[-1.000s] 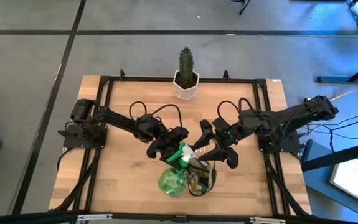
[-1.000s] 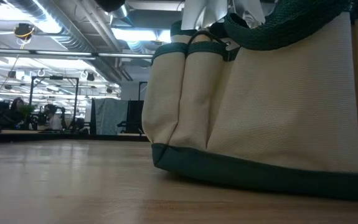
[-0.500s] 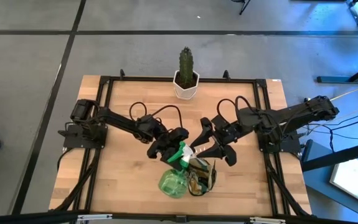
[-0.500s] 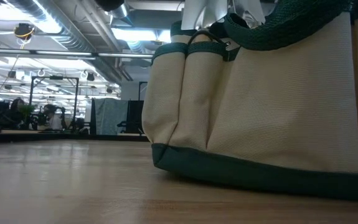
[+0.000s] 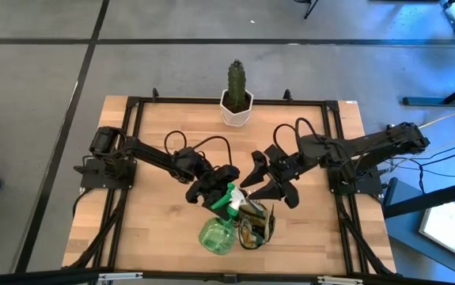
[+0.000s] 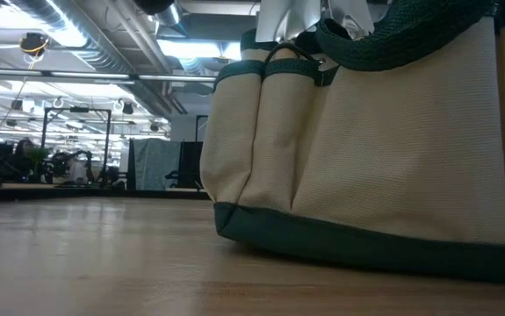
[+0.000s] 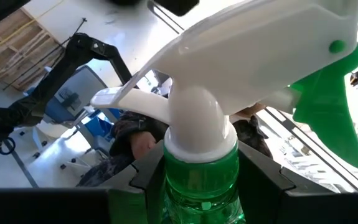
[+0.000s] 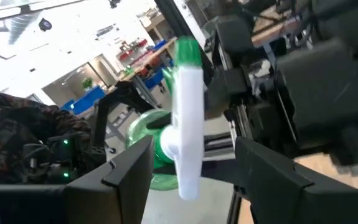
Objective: Pick & Place Garden tools in Gardening bag
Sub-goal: Put the green spray bottle into the green gardening bag
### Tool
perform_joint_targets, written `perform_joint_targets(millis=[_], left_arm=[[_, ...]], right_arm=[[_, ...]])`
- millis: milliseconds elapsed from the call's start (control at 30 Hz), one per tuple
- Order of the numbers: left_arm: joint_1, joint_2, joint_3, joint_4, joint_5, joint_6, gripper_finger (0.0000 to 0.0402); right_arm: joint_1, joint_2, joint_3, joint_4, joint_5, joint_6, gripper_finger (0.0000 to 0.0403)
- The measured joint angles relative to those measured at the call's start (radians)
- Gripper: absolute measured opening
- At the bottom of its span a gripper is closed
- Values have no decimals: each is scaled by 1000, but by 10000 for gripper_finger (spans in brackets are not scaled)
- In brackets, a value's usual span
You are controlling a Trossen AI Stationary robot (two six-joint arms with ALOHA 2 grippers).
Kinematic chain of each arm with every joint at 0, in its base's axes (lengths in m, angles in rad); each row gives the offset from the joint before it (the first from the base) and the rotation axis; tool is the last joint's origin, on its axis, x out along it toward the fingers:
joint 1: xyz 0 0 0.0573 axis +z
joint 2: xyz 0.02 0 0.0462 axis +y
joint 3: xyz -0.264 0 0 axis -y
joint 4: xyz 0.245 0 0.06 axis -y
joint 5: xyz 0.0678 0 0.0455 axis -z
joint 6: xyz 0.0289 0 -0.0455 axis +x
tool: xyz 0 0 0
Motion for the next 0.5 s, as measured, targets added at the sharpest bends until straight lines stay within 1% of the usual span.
perform_joint_targets(millis=[200,367,500], left_arm=[[0,0,0,0,-1,4,145],[0,0,0,-1,-1,4,145],[6,1,0,-2,-1,4,145]], right_arm=[[-2,27,-1,30,-10,13,229],[-2,29,-1,76,-36,16,229],[-2,35,-1,78,-59,19,229]])
